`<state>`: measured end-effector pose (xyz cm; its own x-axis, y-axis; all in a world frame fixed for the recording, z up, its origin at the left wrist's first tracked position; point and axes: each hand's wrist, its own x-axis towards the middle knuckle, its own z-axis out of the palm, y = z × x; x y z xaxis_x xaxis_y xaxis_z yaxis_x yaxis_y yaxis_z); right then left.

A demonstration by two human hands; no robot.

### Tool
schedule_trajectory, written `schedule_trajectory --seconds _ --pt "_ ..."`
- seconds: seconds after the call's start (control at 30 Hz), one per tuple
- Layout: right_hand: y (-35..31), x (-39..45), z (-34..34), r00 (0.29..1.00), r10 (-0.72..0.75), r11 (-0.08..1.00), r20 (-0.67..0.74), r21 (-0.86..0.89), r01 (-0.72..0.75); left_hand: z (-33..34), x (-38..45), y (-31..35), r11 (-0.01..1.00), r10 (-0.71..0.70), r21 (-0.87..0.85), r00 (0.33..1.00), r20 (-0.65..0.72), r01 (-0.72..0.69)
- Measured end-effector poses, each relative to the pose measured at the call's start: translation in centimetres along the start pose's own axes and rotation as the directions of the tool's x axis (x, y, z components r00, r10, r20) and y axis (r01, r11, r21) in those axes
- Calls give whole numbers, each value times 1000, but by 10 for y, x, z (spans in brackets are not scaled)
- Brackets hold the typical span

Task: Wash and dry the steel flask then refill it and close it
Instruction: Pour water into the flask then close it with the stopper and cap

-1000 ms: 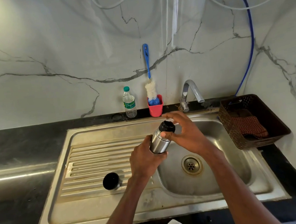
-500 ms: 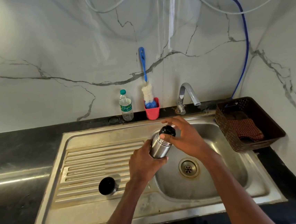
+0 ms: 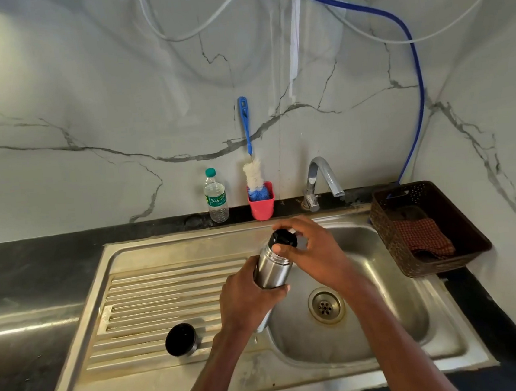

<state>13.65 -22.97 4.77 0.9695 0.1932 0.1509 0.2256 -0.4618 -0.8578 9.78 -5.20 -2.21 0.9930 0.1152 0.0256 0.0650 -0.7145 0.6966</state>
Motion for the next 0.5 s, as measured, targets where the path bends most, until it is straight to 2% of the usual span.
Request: schedule_trajectory --seconds 0.07,0.17,0.3,0.43,0.5 --pt "3 0 0 1000 -5 999 -6 -41 5 0 0 1 1000 20 8 1000 -1 -20" --pt "1 -2 -3 991 -35 998 130 61 28 -1 1 0 1000 11 -17 1000 -1 -11" --pt "0 -1 -1 999 -36 999 9 -30 36 -1 1 0 1000 19 4 1000 5 -19" --pt "0 -3 -7 984 -91 982 156 179 62 -2 1 1 1000 12 -5 1000 11 -12" --pt "3 0 -6 977 -105 991 188 97 88 -2 2 0 1000 4 -31 1000 20 -3"
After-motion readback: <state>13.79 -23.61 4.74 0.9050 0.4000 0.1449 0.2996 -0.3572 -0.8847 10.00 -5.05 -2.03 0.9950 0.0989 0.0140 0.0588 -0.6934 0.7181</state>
